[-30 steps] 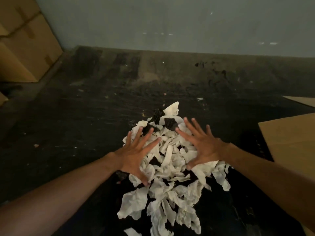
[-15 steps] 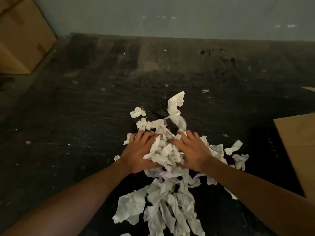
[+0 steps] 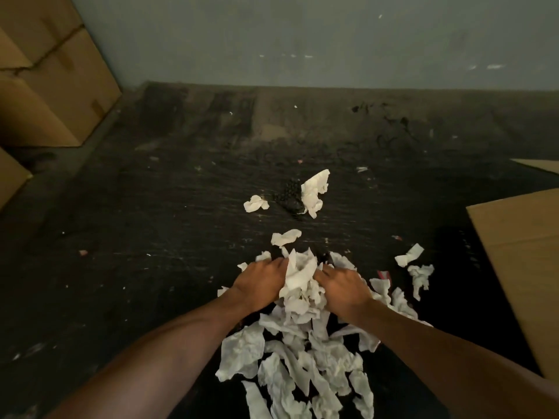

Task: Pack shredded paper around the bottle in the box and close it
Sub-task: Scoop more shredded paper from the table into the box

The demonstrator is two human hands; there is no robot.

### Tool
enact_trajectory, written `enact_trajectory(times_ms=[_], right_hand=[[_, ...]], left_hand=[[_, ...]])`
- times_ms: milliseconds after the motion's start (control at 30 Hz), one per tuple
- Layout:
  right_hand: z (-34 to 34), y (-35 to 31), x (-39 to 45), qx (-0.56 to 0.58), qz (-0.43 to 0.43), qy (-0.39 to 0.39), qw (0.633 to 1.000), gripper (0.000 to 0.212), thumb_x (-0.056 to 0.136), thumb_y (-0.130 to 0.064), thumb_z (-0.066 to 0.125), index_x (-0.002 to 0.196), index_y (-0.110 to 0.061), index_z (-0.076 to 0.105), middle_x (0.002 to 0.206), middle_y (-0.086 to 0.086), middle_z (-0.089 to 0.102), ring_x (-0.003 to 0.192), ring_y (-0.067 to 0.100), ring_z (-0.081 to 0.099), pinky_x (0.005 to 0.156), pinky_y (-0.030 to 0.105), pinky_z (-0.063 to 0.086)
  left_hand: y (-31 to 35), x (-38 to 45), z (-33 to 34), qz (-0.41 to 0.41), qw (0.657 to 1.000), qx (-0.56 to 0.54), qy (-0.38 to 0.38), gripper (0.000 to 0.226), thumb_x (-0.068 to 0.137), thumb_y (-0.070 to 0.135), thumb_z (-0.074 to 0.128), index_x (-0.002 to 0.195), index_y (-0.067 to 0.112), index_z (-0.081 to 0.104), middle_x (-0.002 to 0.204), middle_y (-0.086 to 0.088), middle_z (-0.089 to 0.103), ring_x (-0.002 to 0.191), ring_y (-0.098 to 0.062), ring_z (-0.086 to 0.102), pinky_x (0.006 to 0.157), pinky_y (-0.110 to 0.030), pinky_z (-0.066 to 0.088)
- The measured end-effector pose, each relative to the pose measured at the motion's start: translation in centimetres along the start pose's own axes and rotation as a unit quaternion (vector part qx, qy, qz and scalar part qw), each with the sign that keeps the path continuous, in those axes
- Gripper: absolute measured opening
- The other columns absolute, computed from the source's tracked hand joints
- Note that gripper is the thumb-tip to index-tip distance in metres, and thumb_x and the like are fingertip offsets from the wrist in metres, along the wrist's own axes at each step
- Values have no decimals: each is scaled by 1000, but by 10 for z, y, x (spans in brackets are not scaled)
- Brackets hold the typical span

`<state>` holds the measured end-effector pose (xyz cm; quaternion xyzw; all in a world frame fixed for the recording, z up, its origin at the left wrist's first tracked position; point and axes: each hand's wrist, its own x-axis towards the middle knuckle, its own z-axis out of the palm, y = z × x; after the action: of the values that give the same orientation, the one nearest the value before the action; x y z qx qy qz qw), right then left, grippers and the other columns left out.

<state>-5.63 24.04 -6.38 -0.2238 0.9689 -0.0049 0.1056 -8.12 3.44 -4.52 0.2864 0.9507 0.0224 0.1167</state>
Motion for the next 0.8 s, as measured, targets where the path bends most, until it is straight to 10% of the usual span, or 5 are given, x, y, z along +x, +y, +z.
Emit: enact_trajectory(times_ms=[200, 367, 800], right_hand=[[-50, 3, -24, 143, 86, -84, 982, 43, 94, -50, 52, 129, -25, 56, 122, 7, 64, 112, 26, 60, 95, 40, 48], [-101, 23, -58, 298, 173, 33, 938, 11, 93, -40, 62, 87, -31, 65, 81, -9, 69, 79, 11, 69, 64, 23, 50], [-232, 54, -169, 249, 253, 262, 897, 27, 96, -43, 56, 84, -20, 66, 71, -1, 69, 62, 12, 68, 52, 28, 54]], left_hand=[[-12, -29, -31, -25, 996, -80, -9, 42, 91, 20, 56, 131, 11, 47, 118, -13, 63, 104, -35, 63, 87, -47, 50], [-19, -53, -77, -105, 970, -193, 101, 24, 90, 19, 60, 111, 6, 61, 100, -13, 66, 92, -32, 65, 76, -42, 52], [45, -56, -182, -36, 937, -249, 243, 22, 91, 18, 58, 109, 7, 63, 94, -16, 70, 87, -35, 68, 76, -47, 56]])
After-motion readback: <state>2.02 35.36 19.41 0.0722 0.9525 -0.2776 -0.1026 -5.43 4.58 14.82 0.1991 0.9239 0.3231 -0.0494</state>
